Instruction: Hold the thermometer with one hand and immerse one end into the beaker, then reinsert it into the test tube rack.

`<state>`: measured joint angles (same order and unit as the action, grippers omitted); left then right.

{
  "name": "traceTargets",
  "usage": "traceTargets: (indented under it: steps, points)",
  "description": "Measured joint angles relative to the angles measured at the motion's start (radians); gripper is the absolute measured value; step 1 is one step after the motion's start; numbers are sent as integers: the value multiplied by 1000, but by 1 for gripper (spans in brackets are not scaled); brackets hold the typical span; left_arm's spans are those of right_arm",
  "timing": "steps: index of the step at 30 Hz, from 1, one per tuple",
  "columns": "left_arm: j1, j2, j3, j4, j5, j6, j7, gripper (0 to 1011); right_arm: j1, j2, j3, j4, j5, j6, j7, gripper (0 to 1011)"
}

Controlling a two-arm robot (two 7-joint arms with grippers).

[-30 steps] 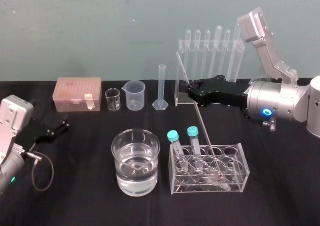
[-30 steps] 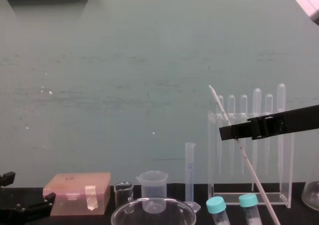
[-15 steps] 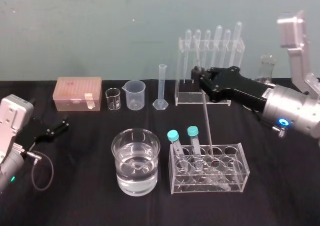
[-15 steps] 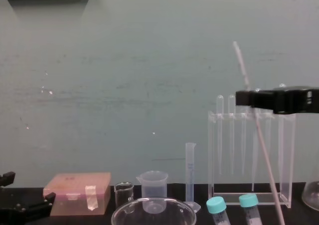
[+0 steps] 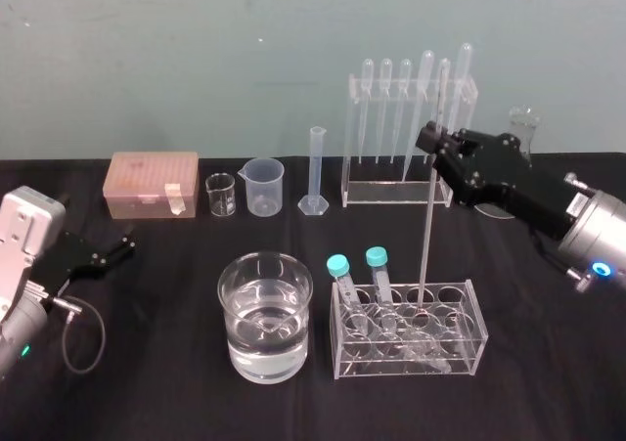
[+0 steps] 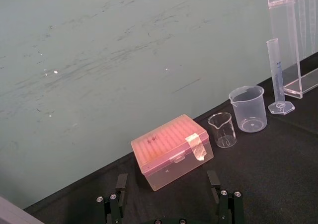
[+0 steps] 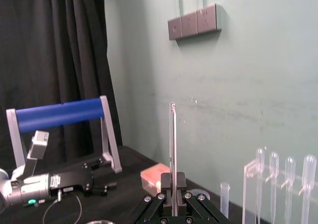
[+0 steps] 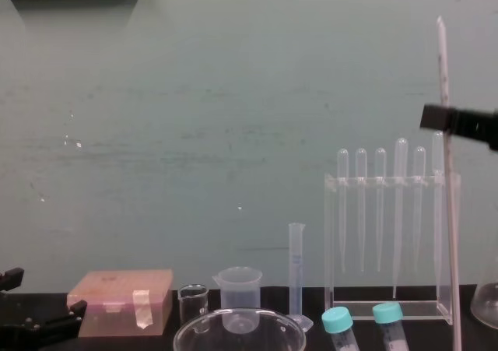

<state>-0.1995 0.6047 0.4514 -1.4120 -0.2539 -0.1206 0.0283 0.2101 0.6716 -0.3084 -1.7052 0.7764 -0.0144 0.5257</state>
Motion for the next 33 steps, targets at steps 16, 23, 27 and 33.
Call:
traceTargets:
  steps: [16,23,27,33]
  points:
    - [0,0,0,0,0,0,0,1008,195,-2,20,-17,44,82,47,56]
    - [0,0,0,0,0,0,0,1008,292,-21,-15,3,75,121,59,56]
    - [0,0,0,0,0,0,0,1008,342,-50,-60,33,83,132,80,56]
    - [0,0,0,0,0,0,0,1008,435,-130,-152,118,113,134,177,56]
